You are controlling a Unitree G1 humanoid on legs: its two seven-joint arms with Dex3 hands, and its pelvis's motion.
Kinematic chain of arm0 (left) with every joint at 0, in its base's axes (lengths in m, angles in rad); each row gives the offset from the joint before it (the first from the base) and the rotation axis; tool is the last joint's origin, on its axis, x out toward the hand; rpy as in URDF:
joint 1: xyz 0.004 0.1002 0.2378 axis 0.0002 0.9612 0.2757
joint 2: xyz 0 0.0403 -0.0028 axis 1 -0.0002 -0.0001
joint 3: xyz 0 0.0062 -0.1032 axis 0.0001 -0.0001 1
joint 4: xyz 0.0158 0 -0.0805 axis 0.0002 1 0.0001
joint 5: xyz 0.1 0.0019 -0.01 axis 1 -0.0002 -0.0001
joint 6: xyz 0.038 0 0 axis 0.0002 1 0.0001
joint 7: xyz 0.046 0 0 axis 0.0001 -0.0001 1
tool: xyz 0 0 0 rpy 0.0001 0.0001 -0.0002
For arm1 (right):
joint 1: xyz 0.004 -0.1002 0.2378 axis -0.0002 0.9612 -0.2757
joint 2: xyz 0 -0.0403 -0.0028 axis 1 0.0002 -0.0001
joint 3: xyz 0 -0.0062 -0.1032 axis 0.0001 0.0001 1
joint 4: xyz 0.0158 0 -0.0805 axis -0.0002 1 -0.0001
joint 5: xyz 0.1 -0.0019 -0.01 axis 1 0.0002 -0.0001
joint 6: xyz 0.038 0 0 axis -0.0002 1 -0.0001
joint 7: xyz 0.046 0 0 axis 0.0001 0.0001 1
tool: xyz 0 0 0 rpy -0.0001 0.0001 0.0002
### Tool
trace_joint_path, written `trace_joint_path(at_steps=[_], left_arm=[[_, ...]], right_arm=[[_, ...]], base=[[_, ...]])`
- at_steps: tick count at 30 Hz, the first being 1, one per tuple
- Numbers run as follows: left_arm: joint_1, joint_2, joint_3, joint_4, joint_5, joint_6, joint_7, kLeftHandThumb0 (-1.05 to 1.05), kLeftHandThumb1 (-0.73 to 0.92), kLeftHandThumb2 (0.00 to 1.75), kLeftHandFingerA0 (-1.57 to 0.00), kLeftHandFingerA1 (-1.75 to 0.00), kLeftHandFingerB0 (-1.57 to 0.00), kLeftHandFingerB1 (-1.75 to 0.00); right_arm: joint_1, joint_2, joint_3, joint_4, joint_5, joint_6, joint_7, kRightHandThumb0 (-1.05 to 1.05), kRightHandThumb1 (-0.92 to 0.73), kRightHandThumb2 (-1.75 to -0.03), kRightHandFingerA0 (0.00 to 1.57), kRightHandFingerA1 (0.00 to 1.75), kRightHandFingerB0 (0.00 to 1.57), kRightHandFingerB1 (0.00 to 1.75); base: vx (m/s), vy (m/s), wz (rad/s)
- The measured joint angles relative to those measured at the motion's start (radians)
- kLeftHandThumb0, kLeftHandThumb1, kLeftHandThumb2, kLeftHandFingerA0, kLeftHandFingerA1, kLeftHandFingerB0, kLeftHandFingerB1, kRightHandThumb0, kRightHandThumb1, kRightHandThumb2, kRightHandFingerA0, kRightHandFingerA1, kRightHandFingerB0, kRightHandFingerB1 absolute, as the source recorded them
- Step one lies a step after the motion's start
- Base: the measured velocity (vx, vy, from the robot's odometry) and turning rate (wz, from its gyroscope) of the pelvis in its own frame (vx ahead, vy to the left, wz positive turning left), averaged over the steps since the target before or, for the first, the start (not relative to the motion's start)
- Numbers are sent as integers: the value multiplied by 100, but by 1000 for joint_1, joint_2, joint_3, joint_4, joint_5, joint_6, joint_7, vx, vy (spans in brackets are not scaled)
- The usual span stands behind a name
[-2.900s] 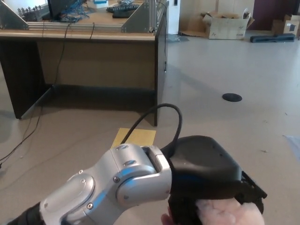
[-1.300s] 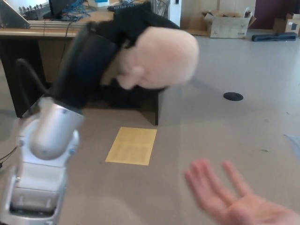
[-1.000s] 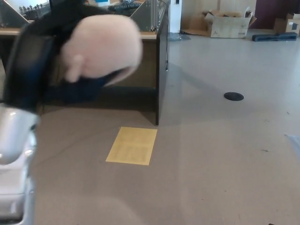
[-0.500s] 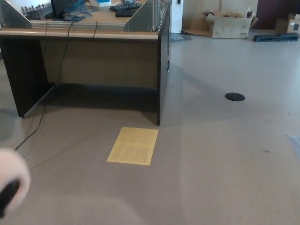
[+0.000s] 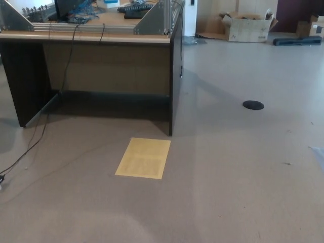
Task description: The robot extends its left hand to pick up an emotional support dumpling from the palm of a person and brings its hand down by its side. Then it extends its arm again to hand the dumpling back to the person.
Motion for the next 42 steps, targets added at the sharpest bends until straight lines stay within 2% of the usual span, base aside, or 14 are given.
trace_joint_path(at_steps=[15,19,21,22,23,27,32,33,35,36,37,39,41,42], left_arm=[[-8,31,-44,50,-55,-47,-33,3,88,61,-80,-161,-76,-103],[-8,32,-54,50,-68,-51,-37,4,88,66,-78,-159,-74,-105],[-8,33,-58,50,-74,-51,-39,5,89,65,-81,-159,-73,-104],[-8,33,-60,50,-76,-52,-39,2,90,59,-79,-165,-74,-107],[-8,33,-61,50,-78,-53,-39,4,89,64,-80,-158,-71,-107],[-8,35,-69,49,-87,-57,-39,4,88,64,-81,-159,-73,-106],[-8,36,-77,50,-100,-57,-39,4,90,62,-78,-158,-72,-104],[-8,36,-78,50,-101,-57,-39,4,86,64,-67,-162,-76,-94],[-7,36,-78,49,-106,-57,-38,4,86,64,-67,-162,-76,-94],[-7,36,-79,38,-107,-57,-37,4,88,64,-77,-157,-79,-96],[-8,37,-82,23,-108,-57,-37,-2,81,66,-87,-147,-84,-102],[-12,41,-90,0,-108,-57,-36,-2,81,66,-87,-147,-84,-102],[-26,52,-116,-89,-106,-58,-37,-15,74,63,-103,-131,-95,-86],[-33,57,-123,-113,-106,-58,-37,-15,74,63,-103,-131,-95,-86]], right_arm=[[-1,0,-6,-1,13,10,0,-37,-65,-59,73,47,50,38],[-1,0,-5,-1,16,10,0,-37,-65,-59,73,47,50,38],[-1,0,-4,-1,16,10,0,-38,-64,-59,73,47,50,38],[-1,0,-4,-1,16,10,0,-39,-64,-59,74,47,50,38],[-1,0,-4,-1,16,10,0,-39,-64,-59,74,47,50,38],[-3,0,-3,0,18,10,0,-38,-64,-59,74,47,50,38],[-6,0,-3,0,18,11,0,-36,-65,-59,73,47,51,38],[-6,0,-3,0,19,11,0,-37,-65,-59,72,46,50,38],[-6,0,-1,0,19,11,0,-37,-65,-59,72,46,50,38],[-6,0,0,0,19,11,0,-36,-64,-59,73,47,50,38],[-6,0,0,0,19,11,0,-36,-63,-59,75,48,51,39],[-6,0,0,1,19,11,0,-36,-63,-59,75,48,51,39],[-7,-1,0,2,20,11,0,-36,-63,-59,76,47,51,38],[-7,-1,-1,1,20,11,0,-36,-63,-59,76,47,51,38]], base=[[0,0,0],[0,0,0],[0,0,0],[0,0,0],[0,0,0],[0,0,0],[0,0,0],[0,0,0],[0,0,0],[0,0,0],[0,0,0],[0,0,0],[0,0,0],[0,0,0]])
